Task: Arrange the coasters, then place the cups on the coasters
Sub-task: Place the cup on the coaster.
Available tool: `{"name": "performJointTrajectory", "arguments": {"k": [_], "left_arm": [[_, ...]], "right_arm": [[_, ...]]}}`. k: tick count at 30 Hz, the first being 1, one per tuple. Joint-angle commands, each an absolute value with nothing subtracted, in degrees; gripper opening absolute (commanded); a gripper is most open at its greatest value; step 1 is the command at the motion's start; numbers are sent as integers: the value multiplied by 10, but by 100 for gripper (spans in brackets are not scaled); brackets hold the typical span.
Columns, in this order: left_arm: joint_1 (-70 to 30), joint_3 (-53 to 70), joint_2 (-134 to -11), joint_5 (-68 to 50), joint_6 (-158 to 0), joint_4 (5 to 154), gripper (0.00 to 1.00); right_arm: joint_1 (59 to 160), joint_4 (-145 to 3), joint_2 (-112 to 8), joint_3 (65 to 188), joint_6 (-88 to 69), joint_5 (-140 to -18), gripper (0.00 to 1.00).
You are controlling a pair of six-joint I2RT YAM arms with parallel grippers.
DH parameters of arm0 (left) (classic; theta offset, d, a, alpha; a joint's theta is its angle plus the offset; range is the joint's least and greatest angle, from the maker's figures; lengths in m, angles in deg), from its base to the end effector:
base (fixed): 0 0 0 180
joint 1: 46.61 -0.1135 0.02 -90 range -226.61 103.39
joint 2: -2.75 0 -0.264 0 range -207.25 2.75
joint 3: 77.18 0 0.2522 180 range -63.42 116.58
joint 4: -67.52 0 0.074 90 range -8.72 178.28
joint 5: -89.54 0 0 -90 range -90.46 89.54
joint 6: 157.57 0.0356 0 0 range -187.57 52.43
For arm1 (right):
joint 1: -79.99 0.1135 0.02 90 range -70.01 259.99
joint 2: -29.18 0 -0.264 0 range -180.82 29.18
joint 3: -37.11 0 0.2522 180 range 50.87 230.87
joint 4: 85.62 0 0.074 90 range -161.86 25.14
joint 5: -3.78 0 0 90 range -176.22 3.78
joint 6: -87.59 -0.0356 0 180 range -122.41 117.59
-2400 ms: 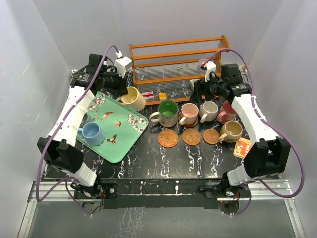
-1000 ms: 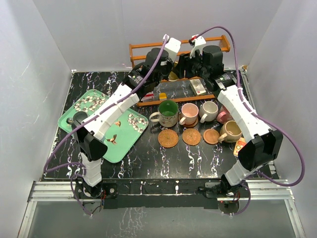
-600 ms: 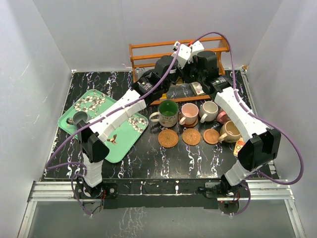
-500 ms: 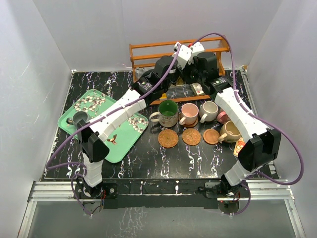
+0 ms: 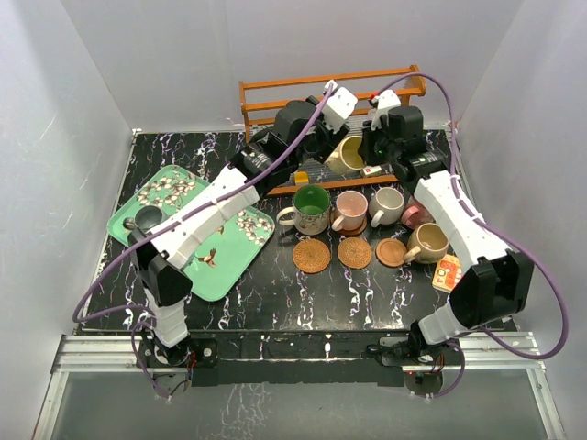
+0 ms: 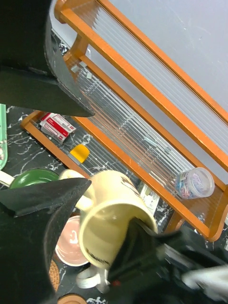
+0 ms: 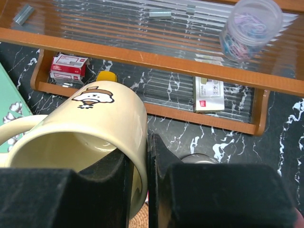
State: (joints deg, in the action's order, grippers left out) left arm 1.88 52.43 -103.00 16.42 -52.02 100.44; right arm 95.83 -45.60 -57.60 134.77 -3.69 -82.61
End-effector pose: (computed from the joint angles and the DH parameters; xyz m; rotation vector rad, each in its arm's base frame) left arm 0.2921 -0.3144 0.4526 0.7237 1.5659 -0.1704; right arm 0.3347 0.0973 0.3714 -0.3028 2.0656 0.2475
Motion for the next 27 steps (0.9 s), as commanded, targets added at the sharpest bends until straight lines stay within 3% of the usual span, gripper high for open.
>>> {"name": "performJointTrajectory", "arguments": {"k": [1, 8, 16, 27], "left_arm": [[15, 511, -966, 153, -483, 1026, 55], [-32, 502, -934, 91, -498, 1064, 68], [-160, 467, -879, 9, -568, 1081, 87], [-225, 419, -845, -38, -593, 1080, 91]], "right_arm": [[919, -511, -500, 1342, -18, -748, 0], [878, -418, -448, 1306, 74, -666, 0], [870, -264, -398, 1293, 178, -651, 0], [870, -124, -425, 1287, 350, -644, 0]]}}
